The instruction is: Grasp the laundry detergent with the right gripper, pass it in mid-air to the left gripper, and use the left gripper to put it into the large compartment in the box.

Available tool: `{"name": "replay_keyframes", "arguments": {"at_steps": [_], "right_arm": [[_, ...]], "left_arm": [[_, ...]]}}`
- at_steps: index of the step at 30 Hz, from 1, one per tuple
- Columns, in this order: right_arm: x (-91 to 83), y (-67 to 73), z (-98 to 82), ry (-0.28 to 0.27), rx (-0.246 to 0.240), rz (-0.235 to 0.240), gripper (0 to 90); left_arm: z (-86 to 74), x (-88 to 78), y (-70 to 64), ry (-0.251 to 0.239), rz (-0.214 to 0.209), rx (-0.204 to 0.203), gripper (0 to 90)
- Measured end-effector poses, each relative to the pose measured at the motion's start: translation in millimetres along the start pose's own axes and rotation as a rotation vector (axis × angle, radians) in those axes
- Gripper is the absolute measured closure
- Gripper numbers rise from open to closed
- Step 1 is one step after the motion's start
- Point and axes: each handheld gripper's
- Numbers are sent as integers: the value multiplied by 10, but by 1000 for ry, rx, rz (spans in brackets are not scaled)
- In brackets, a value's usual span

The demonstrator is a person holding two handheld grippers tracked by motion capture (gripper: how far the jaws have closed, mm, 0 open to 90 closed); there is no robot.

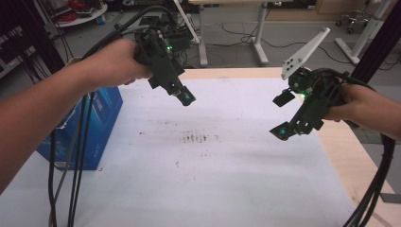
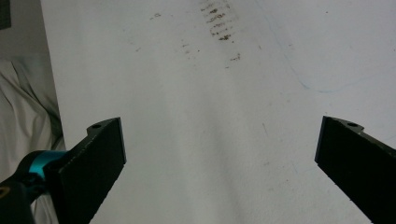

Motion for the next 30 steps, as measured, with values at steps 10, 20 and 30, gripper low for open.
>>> {"name": "replay_keyframes", "arguments": {"at_steps": [10,20,30], "right_arm": [[0,-2,-26,40,15,-2,11],[43,-7,-4,50,5,2,11],[71,-5,6,65,7,6,11]], "left_arm": [[-37,260,-26,26,-40,14,16],[-164,447,-50,38,-78,8,16],[-206,494,-41,36,-89,2,16]]}}
Point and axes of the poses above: each handheld gripper's, and its own axes: x roughly forward along the jaws, z roughly out of its top, y roughly to its left, and after that the axes turned 6 degrees about -y, right-handed
